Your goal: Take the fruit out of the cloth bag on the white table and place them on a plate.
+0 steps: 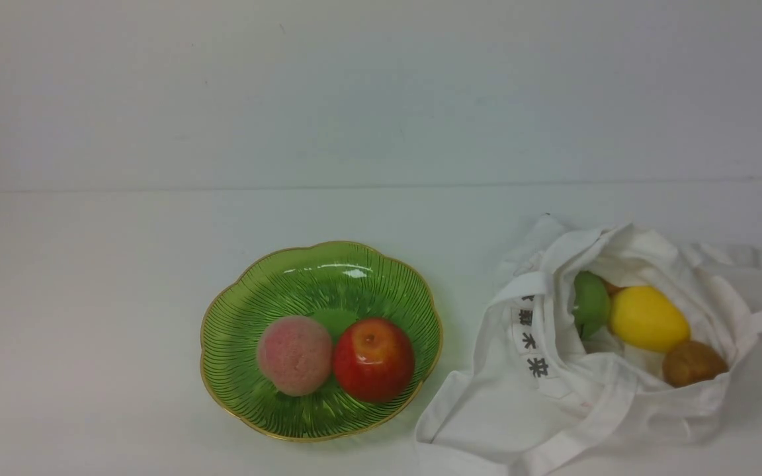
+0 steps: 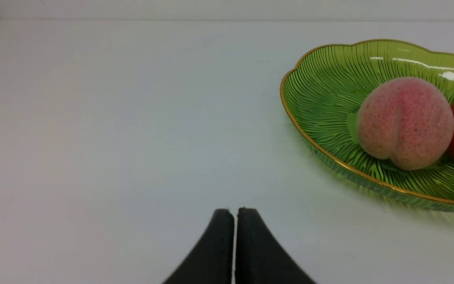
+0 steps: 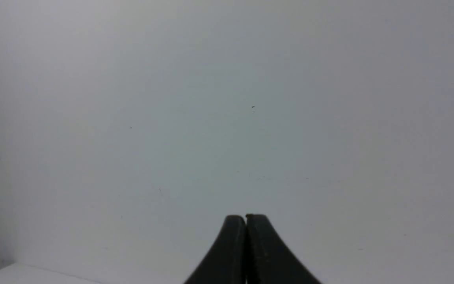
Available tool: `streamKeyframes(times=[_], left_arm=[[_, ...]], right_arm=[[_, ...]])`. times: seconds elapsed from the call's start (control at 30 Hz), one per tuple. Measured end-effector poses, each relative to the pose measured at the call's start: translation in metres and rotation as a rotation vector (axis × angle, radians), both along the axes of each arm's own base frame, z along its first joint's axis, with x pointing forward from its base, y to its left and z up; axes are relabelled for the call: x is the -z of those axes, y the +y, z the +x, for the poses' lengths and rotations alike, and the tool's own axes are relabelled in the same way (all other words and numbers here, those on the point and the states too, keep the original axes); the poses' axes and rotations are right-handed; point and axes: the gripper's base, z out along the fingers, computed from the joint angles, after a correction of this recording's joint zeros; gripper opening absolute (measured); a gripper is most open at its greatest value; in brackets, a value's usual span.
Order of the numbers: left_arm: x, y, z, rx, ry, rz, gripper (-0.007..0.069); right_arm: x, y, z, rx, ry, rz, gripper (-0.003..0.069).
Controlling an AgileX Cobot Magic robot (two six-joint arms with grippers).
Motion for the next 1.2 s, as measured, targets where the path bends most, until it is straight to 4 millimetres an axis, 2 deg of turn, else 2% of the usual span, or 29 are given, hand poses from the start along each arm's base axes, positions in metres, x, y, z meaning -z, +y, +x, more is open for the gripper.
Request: streamKeyframes(times=[0.53,0.73,0.87,0.97,1.03,1.13,1.17,1.2], left_arm=[[0.000,0.000,0.000,0.000,0.000,0.000,-0.0008],[0.000,0.000,0.000,0.000,0.000,0.000,-0.0008],[0.000,0.000,0.000,0.000,0.000,0.000,-0.0008],[0.000,0.000,0.000,0.000,0.000,0.000,-0.0008],[0.000,0.000,0.000,0.000,0.000,0.000,-0.0008],[0.000,0.000,0.000,0.000,0.000,0.000,-0.0008],[0.000,0.000,0.000,0.000,0.000,0.000,-0.0008],[0.000,0.000,0.000,0.000,0.000,0.000,-0.0008]], right_arm=[[-0.006,0.005,-0.004,-0.060,-0.074,0.006,-0.0014],[0.007,0.006,-0.003,-0.053,-0.018,-0.070,-0.0014],[0.037,0.001,0.003,0.093,0.041,-0.099,-0.0014],[0.074,-0.003,0.013,0.217,0.150,-0.144,-0.0014],[0.089,-0.005,0.017,0.260,0.194,-0.161,-0.0014],[0.138,-0.012,0.021,0.365,0.354,-0.187,-0.0014],[0.148,-0.013,0.020,0.380,0.407,-0.192,-0.0014],[0.151,-0.013,0.020,0.387,0.425,-0.195,-0.0014]])
